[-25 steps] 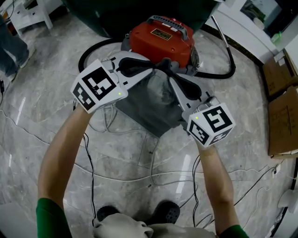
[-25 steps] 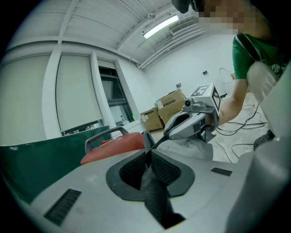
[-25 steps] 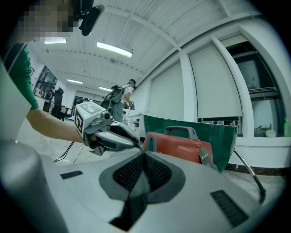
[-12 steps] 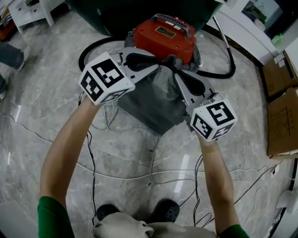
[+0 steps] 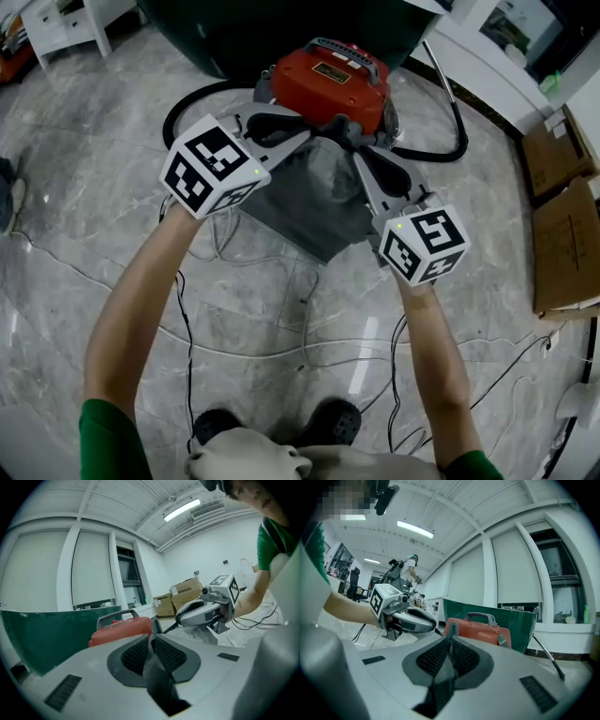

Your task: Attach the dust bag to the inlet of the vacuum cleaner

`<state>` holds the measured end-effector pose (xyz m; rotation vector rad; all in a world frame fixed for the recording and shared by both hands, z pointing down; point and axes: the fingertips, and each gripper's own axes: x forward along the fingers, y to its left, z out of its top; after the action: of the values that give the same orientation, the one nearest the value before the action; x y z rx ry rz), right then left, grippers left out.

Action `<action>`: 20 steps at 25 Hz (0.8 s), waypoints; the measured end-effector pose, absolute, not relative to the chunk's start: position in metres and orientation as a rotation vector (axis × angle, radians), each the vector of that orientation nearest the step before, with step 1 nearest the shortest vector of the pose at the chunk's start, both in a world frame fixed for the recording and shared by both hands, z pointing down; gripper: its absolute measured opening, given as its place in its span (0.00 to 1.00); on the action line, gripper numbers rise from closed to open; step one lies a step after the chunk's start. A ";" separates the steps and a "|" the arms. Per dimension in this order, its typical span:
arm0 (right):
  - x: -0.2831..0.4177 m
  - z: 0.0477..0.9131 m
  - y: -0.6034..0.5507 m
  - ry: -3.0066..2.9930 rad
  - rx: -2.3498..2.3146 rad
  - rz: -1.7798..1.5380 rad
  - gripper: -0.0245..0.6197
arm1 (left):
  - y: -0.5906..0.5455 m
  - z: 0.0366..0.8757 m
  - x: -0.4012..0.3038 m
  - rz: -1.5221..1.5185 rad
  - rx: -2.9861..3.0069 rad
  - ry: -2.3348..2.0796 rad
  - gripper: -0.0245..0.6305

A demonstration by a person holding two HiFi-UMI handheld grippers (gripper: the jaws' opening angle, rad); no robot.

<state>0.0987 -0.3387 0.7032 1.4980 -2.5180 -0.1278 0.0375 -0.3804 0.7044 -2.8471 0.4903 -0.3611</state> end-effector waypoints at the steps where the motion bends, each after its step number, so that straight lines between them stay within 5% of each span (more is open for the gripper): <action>1: 0.099 0.701 -0.336 -2.510 1.502 -0.141 0.07 | -0.381 0.701 0.034 -0.358 -2.850 0.502 0.10; 20: 0.081 0.649 -0.297 -2.549 1.492 -0.293 0.07 | -0.333 0.626 0.034 -0.201 -2.823 0.493 0.09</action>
<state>0.0807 -0.2968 0.6485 1.4923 -2.5487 -0.2925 0.0336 -0.3331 0.6255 -2.8226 0.4932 -0.2007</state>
